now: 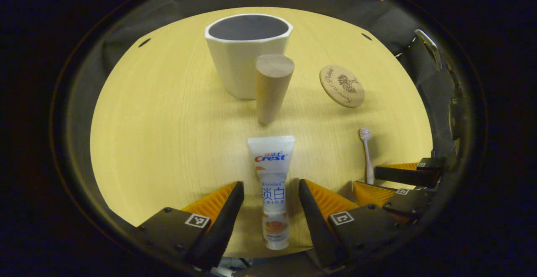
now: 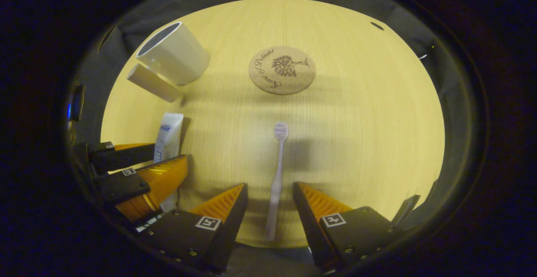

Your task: Put the toothbrush and toothpaste on the desktop into the cup, then pick up the cup and place it on the coaster on the desktop.

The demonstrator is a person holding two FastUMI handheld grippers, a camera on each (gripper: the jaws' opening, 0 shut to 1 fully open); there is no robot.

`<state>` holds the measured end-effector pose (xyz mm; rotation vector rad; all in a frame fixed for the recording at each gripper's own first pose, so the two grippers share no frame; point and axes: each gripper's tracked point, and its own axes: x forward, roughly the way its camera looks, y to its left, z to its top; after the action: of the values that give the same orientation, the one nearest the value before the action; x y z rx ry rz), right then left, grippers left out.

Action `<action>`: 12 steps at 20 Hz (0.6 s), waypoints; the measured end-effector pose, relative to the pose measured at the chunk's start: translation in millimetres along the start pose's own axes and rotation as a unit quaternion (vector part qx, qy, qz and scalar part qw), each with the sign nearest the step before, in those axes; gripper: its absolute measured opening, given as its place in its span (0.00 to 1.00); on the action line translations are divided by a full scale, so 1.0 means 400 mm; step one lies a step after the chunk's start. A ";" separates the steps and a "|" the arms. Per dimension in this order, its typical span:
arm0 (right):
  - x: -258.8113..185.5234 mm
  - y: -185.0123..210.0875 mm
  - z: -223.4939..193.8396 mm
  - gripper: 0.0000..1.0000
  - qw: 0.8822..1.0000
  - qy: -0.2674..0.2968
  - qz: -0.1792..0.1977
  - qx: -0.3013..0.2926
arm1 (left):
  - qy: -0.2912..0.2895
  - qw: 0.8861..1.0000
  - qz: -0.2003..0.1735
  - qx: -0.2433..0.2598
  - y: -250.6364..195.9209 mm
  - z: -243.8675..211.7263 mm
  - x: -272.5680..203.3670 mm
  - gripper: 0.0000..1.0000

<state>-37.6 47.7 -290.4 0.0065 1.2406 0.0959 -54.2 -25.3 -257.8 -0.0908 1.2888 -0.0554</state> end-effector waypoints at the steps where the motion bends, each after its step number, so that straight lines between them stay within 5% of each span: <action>1: 0.004 -0.003 0.004 0.68 1.000 -0.001 -0.003 -0.002 | -0.001 1.000 0.005 0.004 0.007 0.001 0.001 0.80; 2: 0.001 -0.005 0.000 0.71 1.000 0.000 -0.007 0.007 | -0.001 1.000 0.005 0.006 0.007 0.003 0.001 0.69; 3: 0.000 -0.004 -0.009 0.37 1.000 0.014 -0.005 0.004 | -0.002 1.000 0.006 0.007 0.008 0.007 0.000 0.70; 6: 0.004 -0.013 -0.005 0.39 1.000 0.005 -0.012 0.016 | -0.005 1.000 0.013 0.003 0.015 0.006 0.003 0.51; 7: 0.003 -0.012 -0.002 0.23 1.000 0.009 -0.008 0.016 | -0.005 1.000 0.012 0.002 0.017 0.006 0.002 0.47; 12: -0.002 -0.019 0.006 0.13 1.000 -0.007 0.004 0.026 | -0.012 1.000 0.014 -0.003 0.023 0.005 -0.002 0.32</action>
<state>-34.9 40.1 -289.2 0.0567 1.2295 0.0712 -52.6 -15.8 -257.5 -0.0793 1.2666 -0.0267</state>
